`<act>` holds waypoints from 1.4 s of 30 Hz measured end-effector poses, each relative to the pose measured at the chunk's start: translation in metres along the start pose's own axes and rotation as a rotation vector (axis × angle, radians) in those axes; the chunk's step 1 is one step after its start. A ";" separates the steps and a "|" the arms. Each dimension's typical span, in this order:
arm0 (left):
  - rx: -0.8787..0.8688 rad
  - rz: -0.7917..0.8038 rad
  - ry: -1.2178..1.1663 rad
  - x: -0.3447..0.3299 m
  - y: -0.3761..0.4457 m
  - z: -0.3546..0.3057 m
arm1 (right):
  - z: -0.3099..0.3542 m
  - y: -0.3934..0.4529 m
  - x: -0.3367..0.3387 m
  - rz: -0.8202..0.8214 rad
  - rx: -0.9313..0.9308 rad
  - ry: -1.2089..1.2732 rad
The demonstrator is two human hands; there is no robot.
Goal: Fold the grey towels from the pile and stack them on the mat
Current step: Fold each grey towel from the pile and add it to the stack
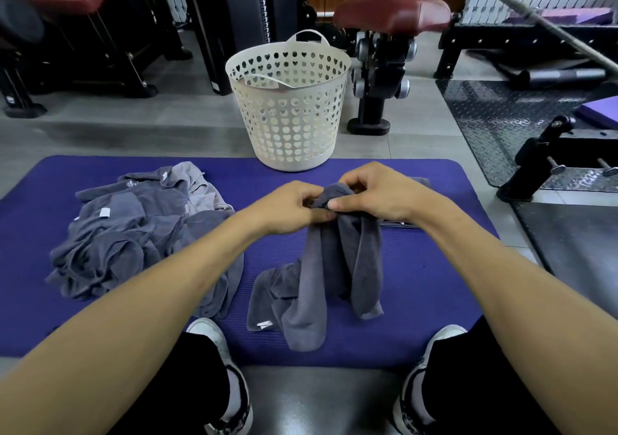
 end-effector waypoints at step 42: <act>0.082 -0.325 0.031 -0.038 0.018 0.013 | -0.014 -0.005 0.009 -0.378 -0.381 0.968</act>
Point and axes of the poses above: each hand's wrist, its own y-axis towards the middle knuckle, its own x-axis out of the back of the hand, z = x × y, the point moved 2 cm from there along y, towards the middle knuckle, and after that the axes turned 2 degrees about y, right-handed, at the moved point
